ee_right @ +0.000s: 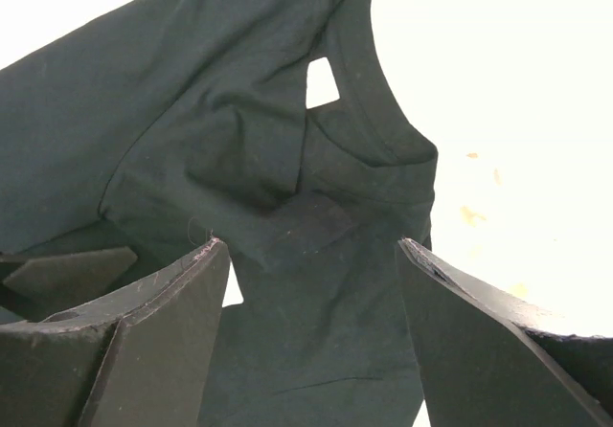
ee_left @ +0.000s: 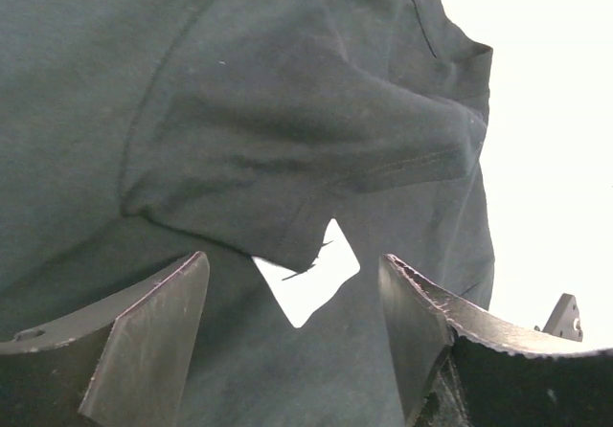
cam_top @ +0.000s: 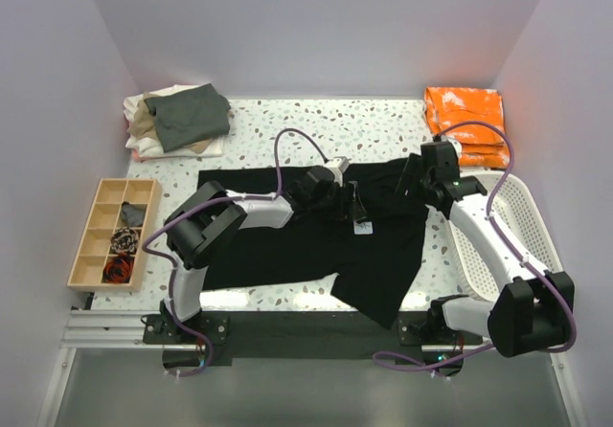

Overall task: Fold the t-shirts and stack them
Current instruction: Fold the flattened tshirt in 1/3 of the way

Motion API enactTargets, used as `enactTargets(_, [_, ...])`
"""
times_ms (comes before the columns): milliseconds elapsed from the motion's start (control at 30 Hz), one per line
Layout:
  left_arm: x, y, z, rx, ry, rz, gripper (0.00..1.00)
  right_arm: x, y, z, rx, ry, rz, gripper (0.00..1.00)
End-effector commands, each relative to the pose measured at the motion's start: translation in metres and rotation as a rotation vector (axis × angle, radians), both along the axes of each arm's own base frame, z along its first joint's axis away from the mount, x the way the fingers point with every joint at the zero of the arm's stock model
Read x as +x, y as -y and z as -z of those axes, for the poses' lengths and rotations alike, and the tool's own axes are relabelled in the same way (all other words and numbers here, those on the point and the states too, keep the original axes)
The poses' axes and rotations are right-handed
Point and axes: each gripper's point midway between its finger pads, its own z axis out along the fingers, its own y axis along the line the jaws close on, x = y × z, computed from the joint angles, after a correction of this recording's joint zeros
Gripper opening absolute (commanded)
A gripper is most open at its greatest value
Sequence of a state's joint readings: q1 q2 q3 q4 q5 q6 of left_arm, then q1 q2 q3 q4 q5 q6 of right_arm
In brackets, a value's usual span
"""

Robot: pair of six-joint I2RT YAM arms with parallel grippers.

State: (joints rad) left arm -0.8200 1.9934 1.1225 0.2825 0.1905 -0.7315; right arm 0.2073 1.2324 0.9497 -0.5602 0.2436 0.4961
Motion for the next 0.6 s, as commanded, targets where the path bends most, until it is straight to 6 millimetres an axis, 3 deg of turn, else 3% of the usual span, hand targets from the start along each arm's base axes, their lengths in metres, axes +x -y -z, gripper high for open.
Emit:
enactTargets(0, [-0.002, 0.023, -0.020, -0.067, 0.017, 0.024, 0.75, 0.012, 0.001, -0.012, 0.004, 0.045, -0.002, 0.75])
enactTargets(433, [-0.002, 0.036, -0.003, -0.035, -0.007, 0.020, 0.64, 0.013, 0.007, -0.004, 0.007, 0.024, 0.002, 0.75])
enactTargets(567, [-0.002, 0.035, 0.002, -0.024, -0.010, 0.020, 0.51, 0.013, 0.006, 0.001, 0.011, 0.014, -0.004, 0.75])
